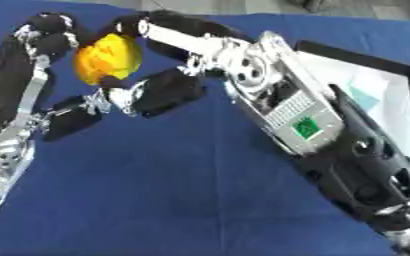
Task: Pick up the objects with one hand, pass them to the other hand, and then place them into the box on the other side of the table.
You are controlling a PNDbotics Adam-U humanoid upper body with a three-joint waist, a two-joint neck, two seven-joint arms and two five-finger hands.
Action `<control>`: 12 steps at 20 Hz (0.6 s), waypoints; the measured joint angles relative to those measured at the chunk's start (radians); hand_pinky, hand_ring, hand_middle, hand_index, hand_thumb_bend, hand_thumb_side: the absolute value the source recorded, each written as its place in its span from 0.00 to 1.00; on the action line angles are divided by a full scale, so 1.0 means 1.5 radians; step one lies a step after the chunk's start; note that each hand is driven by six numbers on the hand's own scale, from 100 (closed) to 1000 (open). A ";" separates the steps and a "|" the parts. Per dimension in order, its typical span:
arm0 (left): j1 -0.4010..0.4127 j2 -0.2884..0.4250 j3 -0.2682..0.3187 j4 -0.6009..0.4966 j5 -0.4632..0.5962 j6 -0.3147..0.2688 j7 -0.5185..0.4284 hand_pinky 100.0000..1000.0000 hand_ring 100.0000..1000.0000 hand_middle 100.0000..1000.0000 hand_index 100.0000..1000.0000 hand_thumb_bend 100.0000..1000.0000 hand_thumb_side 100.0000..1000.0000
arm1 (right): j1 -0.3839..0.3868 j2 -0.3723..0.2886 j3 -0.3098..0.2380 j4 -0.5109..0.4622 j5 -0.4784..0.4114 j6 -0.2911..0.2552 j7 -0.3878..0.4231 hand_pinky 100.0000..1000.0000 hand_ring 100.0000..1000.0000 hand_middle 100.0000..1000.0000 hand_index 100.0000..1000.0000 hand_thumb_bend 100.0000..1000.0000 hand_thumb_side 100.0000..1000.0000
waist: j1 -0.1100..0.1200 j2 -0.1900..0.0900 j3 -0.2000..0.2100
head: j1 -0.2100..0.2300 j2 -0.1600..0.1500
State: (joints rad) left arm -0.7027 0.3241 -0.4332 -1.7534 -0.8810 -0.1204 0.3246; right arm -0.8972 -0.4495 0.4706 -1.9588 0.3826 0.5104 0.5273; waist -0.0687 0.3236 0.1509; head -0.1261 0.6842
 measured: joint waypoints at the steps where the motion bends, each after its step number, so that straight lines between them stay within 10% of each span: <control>1: 0.000 -0.001 0.000 0.000 -0.001 0.000 0.003 0.72 0.53 0.51 0.60 0.00 0.06 | 0.000 0.001 0.000 0.001 0.006 0.001 0.000 0.94 1.00 0.92 0.97 0.00 0.38 | 0.000 0.000 0.000 | 0.000 0.000; 12: 0.000 -0.005 -0.004 0.006 0.001 -0.007 0.019 0.72 0.53 0.50 0.61 0.00 0.05 | 0.000 0.005 0.004 0.010 0.011 0.008 -0.018 0.88 0.94 0.58 0.66 0.00 0.21 | 0.003 0.000 -0.001 | -0.006 0.000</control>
State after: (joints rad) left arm -0.7032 0.3163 -0.4390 -1.7439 -0.8801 -0.1315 0.3535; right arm -0.8976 -0.4419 0.4760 -1.9444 0.3984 0.5227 0.5000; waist -0.0640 0.3236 0.1493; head -0.1358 0.6842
